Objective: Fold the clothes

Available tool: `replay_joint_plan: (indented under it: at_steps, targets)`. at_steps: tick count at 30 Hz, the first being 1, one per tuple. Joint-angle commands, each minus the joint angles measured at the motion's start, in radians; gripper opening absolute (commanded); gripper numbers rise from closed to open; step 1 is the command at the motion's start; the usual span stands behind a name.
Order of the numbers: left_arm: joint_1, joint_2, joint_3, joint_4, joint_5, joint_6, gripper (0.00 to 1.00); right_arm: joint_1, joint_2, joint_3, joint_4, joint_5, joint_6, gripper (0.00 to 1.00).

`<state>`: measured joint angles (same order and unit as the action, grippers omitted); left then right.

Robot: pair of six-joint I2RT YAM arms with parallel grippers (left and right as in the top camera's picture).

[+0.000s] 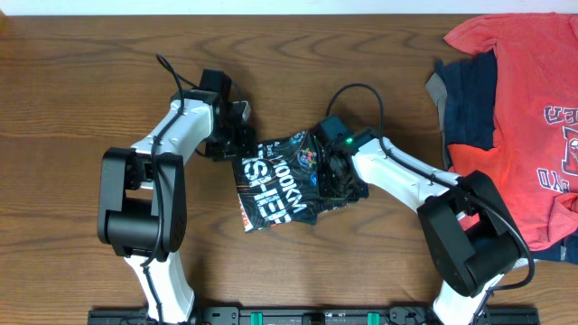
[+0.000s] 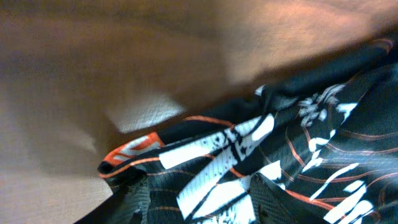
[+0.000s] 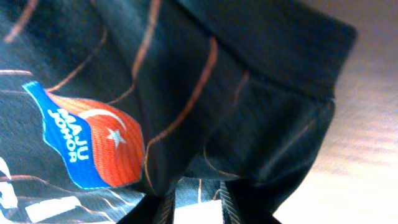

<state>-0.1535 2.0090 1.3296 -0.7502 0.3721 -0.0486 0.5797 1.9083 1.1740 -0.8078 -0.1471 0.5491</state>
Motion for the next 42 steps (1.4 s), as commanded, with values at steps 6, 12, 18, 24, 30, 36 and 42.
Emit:
replay_joint_plan:
  at_steps: [6, 12, 18, 24, 30, 36, 42]
  targets:
    - [0.0, 0.013, -0.077, -0.188, -0.052, -0.079, 0.49, -0.095, 0.011, -0.019, 0.262, 0.254, -0.136, 0.34]
    - [0.001, -0.019, -0.077, -0.305, -0.027, -0.164, 0.51, -0.126, 0.01, 0.057, 0.282, 0.246, -0.244, 0.45]
    - [0.002, -0.176, -0.032, -0.243, -0.032, -0.174, 0.64, -0.13, -0.026, 0.129, 0.105, 0.256, -0.243, 0.54]
    - [0.002, -0.294, -0.031, 0.004, -0.054, -0.049, 0.98, -0.136, -0.08, 0.129, 0.03, 0.256, -0.194, 0.6]
    - [0.003, -0.224, -0.031, 0.132, 0.089, 0.119, 0.98, -0.136, -0.128, 0.129, -0.069, 0.255, -0.16, 0.66]
    - [0.007, -0.079, -0.031, 0.229, 0.225, 0.157, 0.98, -0.136, -0.17, 0.129, -0.152, 0.255, -0.138, 0.67]
    - [0.007, 0.013, -0.032, 0.262, 0.302, 0.157, 0.99, -0.136, -0.196, 0.129, -0.193, 0.256, -0.135, 0.67]
